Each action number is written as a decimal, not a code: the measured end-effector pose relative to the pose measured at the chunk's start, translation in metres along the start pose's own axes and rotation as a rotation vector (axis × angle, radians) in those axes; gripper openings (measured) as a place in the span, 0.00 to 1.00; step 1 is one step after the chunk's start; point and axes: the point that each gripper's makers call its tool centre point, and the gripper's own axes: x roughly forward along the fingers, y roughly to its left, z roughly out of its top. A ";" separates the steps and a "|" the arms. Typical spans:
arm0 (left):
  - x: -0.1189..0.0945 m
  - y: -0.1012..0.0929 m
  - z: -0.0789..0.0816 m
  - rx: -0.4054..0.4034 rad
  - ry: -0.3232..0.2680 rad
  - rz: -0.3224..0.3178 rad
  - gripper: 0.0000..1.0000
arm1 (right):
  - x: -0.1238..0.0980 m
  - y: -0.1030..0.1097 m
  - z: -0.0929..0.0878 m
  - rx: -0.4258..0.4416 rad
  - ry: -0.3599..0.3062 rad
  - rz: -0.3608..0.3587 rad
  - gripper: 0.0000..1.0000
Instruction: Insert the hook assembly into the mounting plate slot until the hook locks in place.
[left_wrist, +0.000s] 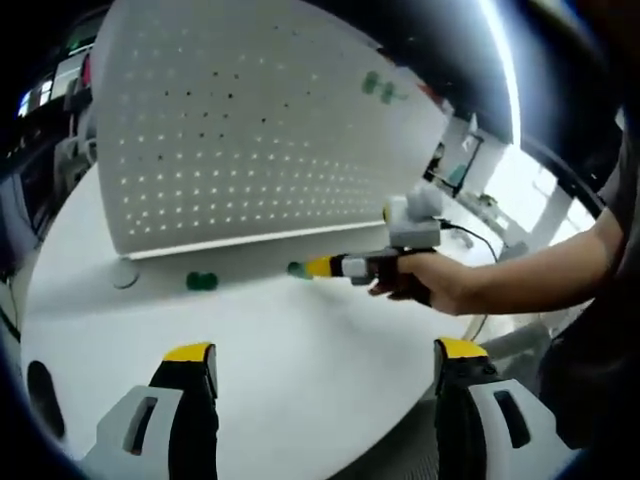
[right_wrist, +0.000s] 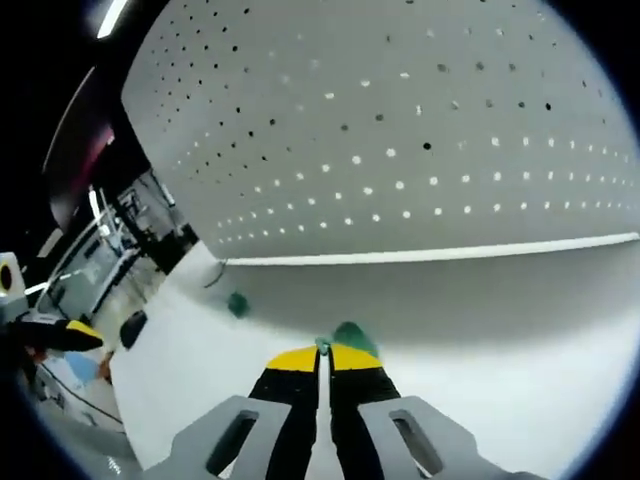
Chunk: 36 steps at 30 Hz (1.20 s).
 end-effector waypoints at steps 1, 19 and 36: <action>0.000 0.001 0.000 -0.001 -0.001 0.001 0.91 | -0.001 0.000 0.000 -0.013 -0.003 -0.004 0.00; 0.006 0.000 0.002 0.006 0.005 -0.009 0.90 | -0.020 0.014 0.008 -0.193 0.010 0.044 0.00; -0.001 0.033 0.014 -0.048 -0.023 0.041 0.89 | -0.075 0.062 0.024 -0.371 -0.014 0.228 0.00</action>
